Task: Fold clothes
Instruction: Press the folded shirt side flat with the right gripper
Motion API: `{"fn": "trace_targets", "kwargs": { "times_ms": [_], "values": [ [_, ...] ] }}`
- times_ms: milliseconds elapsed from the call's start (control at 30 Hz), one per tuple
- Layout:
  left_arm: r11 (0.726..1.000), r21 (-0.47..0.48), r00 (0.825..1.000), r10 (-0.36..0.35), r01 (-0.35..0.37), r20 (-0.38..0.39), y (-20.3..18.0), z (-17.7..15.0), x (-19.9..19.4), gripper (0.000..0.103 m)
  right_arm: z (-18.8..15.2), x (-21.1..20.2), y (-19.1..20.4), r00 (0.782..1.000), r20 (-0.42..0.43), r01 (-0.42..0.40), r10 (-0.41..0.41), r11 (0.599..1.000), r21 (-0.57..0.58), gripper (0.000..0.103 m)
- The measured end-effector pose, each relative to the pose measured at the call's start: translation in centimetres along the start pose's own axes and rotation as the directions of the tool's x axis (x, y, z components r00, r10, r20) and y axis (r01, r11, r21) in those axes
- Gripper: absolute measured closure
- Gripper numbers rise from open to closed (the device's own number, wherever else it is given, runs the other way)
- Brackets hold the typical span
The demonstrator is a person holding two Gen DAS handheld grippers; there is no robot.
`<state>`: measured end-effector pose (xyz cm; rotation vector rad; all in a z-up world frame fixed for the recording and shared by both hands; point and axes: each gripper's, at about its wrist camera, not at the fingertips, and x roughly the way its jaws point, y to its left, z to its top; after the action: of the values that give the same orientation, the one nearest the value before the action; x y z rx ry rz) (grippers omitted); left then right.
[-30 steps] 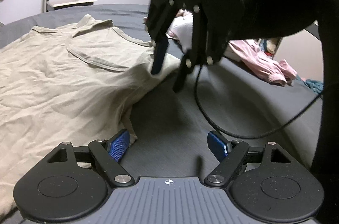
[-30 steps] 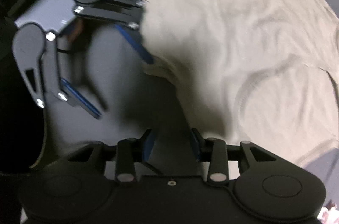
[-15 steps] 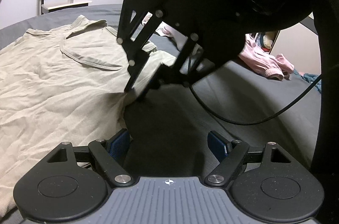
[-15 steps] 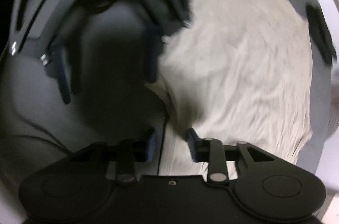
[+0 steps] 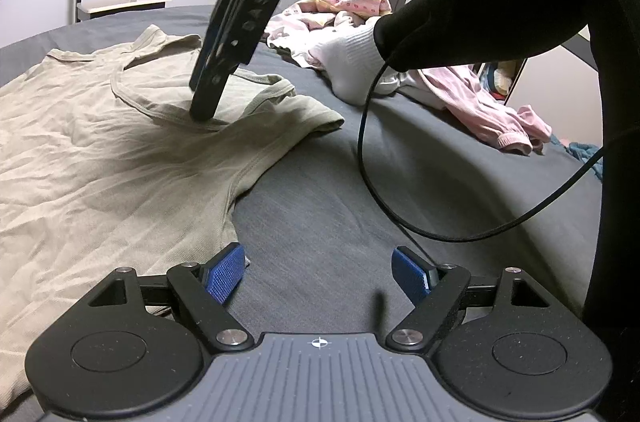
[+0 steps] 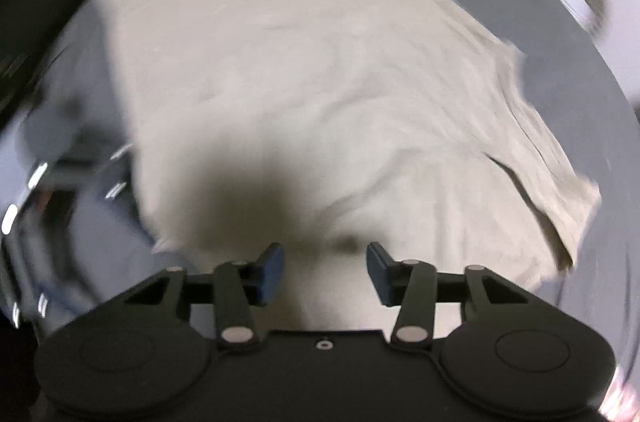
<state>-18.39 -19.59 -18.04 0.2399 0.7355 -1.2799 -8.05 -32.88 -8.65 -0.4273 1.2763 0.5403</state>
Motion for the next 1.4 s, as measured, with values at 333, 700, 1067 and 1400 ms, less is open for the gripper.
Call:
{"fn": "trace_targets", "kwargs": {
  "times_ms": [333, 700, 1067, 1400],
  "values": [
    [1.0, 0.007, 1.0, -0.007, 0.007, -0.007, 0.0, 0.1, 0.0, 0.023, -1.1, 4.0, -0.3, 0.999, -0.035, -0.024, 0.028, 0.994, 0.11, 0.094],
    [0.998, -0.005, 0.997, -0.065, 0.065, 0.044, -0.8, 0.7, -1.3, 0.023, -2.1, 3.9, 0.6, 0.995, -0.044, 0.093, -0.091, 0.995, 0.044, 0.095],
    [0.991, -0.034, 0.99, 0.13, -0.129, 0.047, 1.2, 1.4, 0.2, 0.023, -2.7, 1.0, 0.8, 1.0, -0.022, 0.013, -0.013, 1.0, 0.003, 0.069],
    [0.995, 0.007, 0.995, 0.095, -0.094, -0.023, 0.0, 0.1, 0.2, 0.023, -2.9, 3.5, 5.0, 0.937, -0.082, -0.34, 0.34, 0.94, 0.014, 0.076]
  ]
}}
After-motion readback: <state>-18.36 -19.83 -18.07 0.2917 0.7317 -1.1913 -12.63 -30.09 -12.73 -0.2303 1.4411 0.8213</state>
